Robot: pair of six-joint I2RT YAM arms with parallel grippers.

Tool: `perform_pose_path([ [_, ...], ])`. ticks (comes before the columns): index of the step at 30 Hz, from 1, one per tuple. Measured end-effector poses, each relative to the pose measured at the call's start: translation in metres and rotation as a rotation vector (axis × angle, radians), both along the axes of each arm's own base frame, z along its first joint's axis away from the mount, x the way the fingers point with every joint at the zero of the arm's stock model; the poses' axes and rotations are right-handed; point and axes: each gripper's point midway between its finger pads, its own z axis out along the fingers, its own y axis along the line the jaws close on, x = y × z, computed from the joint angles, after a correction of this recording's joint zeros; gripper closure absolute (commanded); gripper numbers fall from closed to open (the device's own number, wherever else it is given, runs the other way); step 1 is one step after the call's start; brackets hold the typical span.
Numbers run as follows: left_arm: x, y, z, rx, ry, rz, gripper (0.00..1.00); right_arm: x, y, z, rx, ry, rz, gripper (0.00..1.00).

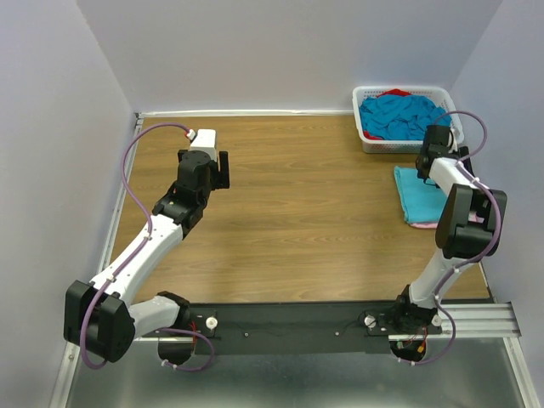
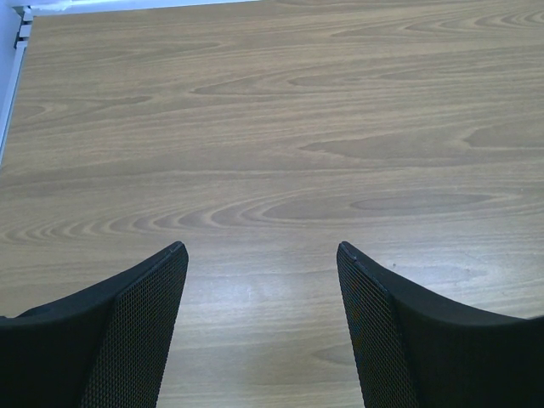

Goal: Fold and stack the t-shirts
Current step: Neatly place the folded tshirt to the corner, then reset both grippers

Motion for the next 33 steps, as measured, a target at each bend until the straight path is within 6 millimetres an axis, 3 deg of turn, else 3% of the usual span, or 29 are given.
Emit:
perform_pose_path([
  [6,0.0,0.001,0.0,0.0,0.0,0.002,0.21,-0.005,0.001,0.021,0.011,-0.143,-0.061,0.25],
  [10,0.0,0.002,0.003,-0.005,-0.007,0.006,0.2,-0.023,0.013,0.071,0.064,-0.373,-0.07,0.16],
  [15,-0.008,0.005,0.025,-0.041,-0.07,0.011,0.18,-0.057,0.046,0.159,0.206,-0.811,-0.001,0.06],
  [18,-0.014,0.008,0.04,-0.07,-0.11,0.024,0.18,-0.083,0.068,0.19,0.295,-1.008,0.057,0.0],
  [21,-0.024,0.015,0.053,-0.102,-0.138,0.048,0.16,-0.101,0.093,0.194,0.384,-1.107,0.115,0.0],
  [25,-0.053,0.031,0.09,-0.176,-0.245,0.086,0.13,-0.119,0.128,0.191,0.49,-1.157,0.21,0.0],
  [30,-0.101,0.054,0.122,-0.291,-0.407,0.12,0.07,-0.153,0.152,0.195,0.575,-1.26,0.305,0.0],
  [33,-0.122,0.065,0.125,-0.35,-0.478,0.137,0.05,-0.175,0.158,0.207,0.588,-1.347,0.357,0.0],
])
